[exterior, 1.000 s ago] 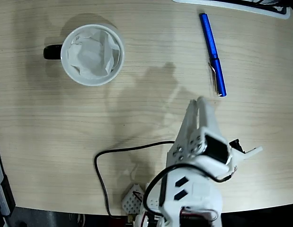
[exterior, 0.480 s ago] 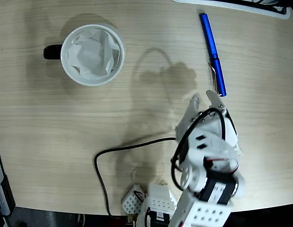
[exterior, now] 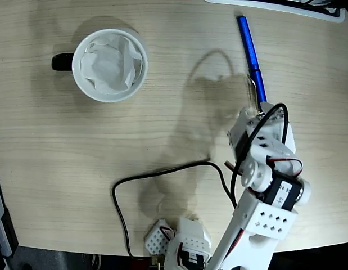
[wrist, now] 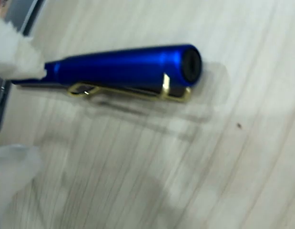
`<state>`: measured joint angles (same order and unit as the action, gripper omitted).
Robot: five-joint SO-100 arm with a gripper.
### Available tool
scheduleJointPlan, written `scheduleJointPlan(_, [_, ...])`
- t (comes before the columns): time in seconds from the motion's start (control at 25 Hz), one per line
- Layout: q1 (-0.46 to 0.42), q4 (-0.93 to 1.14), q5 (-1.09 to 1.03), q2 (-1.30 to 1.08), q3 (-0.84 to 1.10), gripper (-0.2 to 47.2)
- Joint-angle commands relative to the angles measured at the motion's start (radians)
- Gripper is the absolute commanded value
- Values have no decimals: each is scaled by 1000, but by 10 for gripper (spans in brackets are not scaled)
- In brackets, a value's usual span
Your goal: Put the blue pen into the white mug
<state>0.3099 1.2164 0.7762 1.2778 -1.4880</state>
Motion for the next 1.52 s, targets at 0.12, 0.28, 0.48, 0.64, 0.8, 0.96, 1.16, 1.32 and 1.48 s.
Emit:
scheduleJointPlan(0.12, [48,2,12,-32,94,150])
scheduleJointPlan(0.28, [67,-14,12,-63,117,162])
scheduleJointPlan(0.48, [94,-35,11,-109,132,162])
scheduleJointPlan(0.64, [101,-44,8,-133,141,162])
scheduleJointPlan(0.8, [92,-44,8,-155,143,162])
scheduleJointPlan(0.96, [66,-43,8,-160,144,173])
scheduleJointPlan(1.16, [25,-40,11,-163,144,186])
scheduleJointPlan(1.32, [15,-46,15,-186,143,186])
scheduleJointPlan(1.48, [17,-54,21,-216,143,184])
